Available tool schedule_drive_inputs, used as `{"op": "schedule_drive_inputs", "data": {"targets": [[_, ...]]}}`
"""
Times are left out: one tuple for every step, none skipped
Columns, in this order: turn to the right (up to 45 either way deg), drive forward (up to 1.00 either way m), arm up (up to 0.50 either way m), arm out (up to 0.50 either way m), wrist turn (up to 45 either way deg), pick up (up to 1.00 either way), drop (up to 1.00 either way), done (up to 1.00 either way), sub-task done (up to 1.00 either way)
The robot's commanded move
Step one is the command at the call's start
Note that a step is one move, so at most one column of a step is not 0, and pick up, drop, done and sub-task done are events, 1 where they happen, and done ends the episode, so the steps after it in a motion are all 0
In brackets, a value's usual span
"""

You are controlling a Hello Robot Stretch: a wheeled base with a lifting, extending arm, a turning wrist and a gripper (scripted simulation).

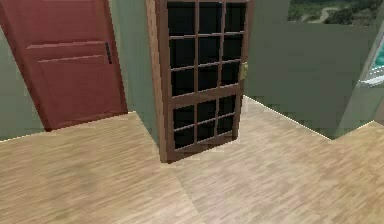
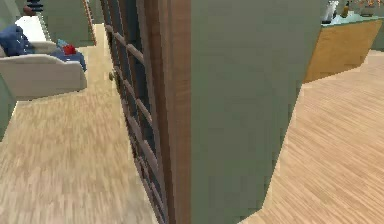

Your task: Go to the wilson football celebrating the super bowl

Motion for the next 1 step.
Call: {"op": "schedule_drive_inputs", "data": {"targets": [[12.0,0.0,0.0,0.0,0.0,0.0,0.0,0.0,0.0]]}}
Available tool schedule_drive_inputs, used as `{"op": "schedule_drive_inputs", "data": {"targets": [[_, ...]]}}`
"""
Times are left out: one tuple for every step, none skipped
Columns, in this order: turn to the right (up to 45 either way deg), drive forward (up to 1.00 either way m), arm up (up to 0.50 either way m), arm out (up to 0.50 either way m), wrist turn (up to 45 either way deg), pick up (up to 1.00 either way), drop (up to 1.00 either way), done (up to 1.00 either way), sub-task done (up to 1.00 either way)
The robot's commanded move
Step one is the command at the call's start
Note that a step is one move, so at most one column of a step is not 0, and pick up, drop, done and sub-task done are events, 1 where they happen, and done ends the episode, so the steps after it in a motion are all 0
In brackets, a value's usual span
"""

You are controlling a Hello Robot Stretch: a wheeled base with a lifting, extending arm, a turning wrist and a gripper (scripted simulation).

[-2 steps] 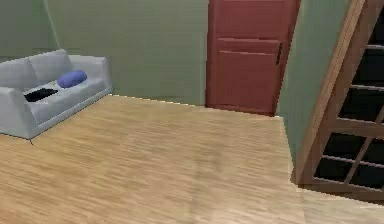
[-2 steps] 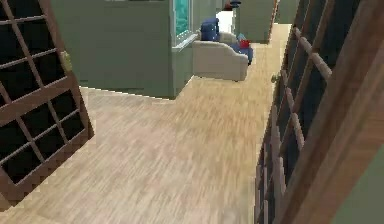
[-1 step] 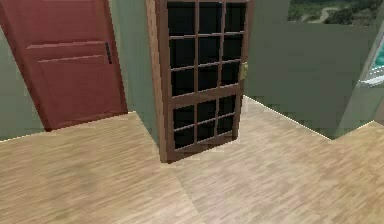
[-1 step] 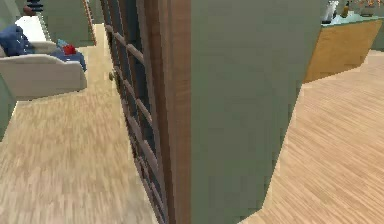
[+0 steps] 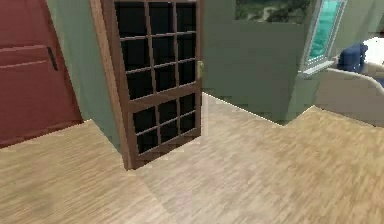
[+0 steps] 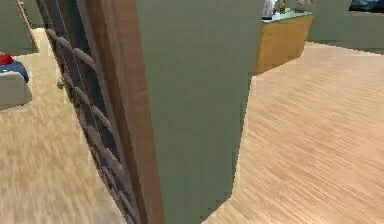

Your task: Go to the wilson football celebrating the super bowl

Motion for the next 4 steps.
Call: {"op": "schedule_drive_inputs", "data": {"targets": [[0.0,0.45,0.0,0.0,0.0,0.0,0.0,0.0,0.0],[45.0,0.0,0.0,0.0,0.0,0.0,0.0,0.0,0.0],[0.0,1.0,0.0,0.0,0.0,0.0,0.0,0.0,0.0],[6.0,0.0,0.0,0.0,0.0,0.0,0.0,0.0,0.0]]}}
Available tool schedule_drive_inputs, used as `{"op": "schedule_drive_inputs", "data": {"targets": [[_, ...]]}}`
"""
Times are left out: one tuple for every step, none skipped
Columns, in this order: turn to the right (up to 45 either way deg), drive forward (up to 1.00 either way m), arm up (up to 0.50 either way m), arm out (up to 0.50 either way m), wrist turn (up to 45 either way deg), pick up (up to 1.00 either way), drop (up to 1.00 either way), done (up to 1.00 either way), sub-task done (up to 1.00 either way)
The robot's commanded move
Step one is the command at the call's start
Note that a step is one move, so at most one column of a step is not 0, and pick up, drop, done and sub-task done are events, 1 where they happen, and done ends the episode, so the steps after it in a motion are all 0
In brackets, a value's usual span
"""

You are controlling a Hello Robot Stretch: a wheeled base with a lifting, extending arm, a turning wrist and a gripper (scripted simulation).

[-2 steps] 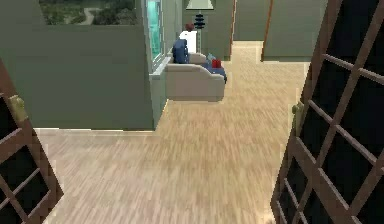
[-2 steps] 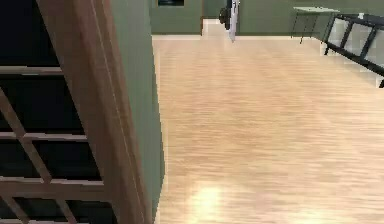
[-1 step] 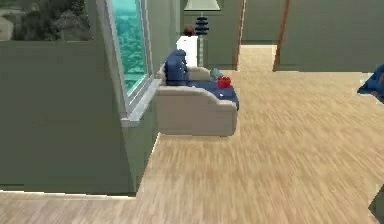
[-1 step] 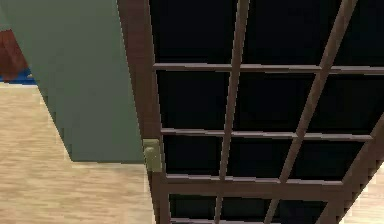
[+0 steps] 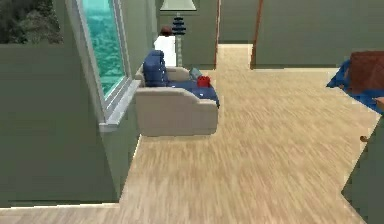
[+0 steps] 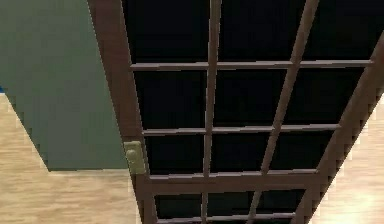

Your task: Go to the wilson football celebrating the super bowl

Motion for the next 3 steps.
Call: {"op": "schedule_drive_inputs", "data": {"targets": [[0.0,0.35,0.0,0.0,0.0,0.0,0.0,0.0,0.0],[36.0,0.0,0.0,0.0,0.0,0.0,0.0,0.0,0.0],[0.0,1.0,0.0,0.0,0.0,0.0,0.0,0.0,0.0]]}}
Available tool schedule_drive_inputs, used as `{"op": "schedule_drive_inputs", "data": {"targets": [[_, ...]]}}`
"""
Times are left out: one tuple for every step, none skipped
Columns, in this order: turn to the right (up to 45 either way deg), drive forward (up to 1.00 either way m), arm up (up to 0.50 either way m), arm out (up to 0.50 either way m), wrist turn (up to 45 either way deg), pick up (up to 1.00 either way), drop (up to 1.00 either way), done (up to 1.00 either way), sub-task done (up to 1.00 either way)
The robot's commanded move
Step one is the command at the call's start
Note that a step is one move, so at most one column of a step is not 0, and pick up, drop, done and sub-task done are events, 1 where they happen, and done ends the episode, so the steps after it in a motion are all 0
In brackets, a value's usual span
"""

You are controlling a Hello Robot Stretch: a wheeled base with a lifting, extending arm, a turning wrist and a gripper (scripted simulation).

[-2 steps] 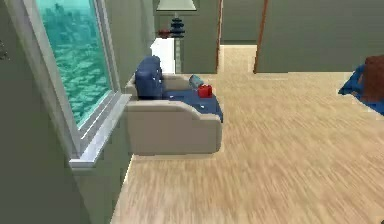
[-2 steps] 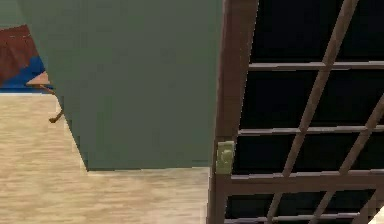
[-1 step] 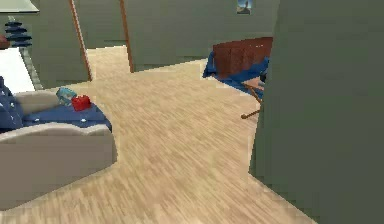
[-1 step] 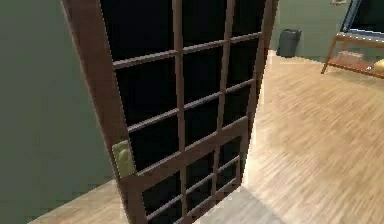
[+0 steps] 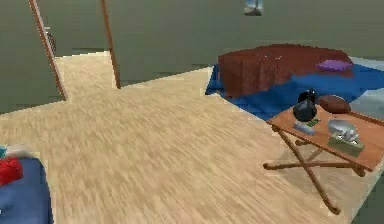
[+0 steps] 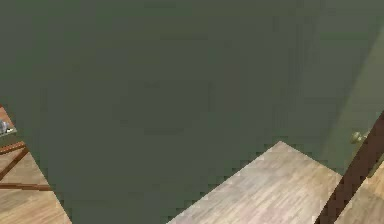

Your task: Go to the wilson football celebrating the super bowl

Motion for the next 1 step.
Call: {"op": "schedule_drive_inputs", "data": {"targets": [[6.0,0.0,0.0,0.0,0.0,0.0,0.0,0.0,0.0]]}}
